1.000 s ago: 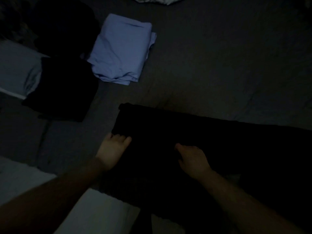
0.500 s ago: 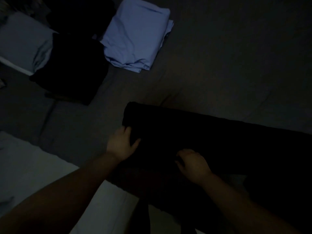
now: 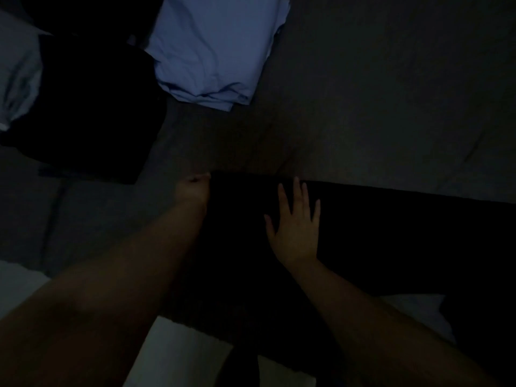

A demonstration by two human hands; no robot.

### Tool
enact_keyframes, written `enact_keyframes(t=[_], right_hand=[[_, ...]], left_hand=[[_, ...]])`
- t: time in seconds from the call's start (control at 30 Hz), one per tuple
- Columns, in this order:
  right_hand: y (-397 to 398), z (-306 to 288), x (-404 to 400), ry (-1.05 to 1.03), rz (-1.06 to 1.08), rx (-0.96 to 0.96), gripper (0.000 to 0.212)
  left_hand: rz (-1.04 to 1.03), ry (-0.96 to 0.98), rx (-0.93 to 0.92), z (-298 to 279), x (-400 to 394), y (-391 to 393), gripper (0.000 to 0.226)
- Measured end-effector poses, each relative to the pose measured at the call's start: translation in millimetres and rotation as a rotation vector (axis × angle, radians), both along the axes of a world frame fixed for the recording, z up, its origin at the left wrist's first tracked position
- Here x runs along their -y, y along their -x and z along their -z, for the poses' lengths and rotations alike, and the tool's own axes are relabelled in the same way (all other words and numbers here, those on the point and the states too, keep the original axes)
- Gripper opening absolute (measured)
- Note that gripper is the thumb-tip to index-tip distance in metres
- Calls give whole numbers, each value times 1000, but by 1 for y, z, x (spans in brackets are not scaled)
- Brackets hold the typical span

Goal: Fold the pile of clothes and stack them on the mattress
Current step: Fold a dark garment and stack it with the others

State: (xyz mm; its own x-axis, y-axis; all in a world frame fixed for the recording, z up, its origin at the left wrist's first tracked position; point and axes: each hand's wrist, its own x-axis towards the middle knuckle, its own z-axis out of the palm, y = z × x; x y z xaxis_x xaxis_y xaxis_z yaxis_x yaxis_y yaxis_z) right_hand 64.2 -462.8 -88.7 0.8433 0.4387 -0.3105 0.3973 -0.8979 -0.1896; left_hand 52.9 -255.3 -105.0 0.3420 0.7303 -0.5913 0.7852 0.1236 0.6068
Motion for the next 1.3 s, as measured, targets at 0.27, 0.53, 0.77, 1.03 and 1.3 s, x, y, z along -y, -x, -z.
enact_keyframes(t=[0.27,0.53,0.77,1.03,1.3], right_hand=[[3,11,23,-52,-18,-187,76],[-34,-11,141,-161,248,-64,62],[-95,-50,379,34,493,12,58],[-146,-77,564,52,748,73,67],[-179,-68,645,-689,1277,-578,74]], left_hand=[[107,-111,-244,-6,10,-16,47],[1140,-620,134,-45,177,-33,45],[1454,-418,115,-58,367,-59,53],[1361,-138,111,-72,545,-118,68],[1517,222,-210,-69,601,-165,69]])
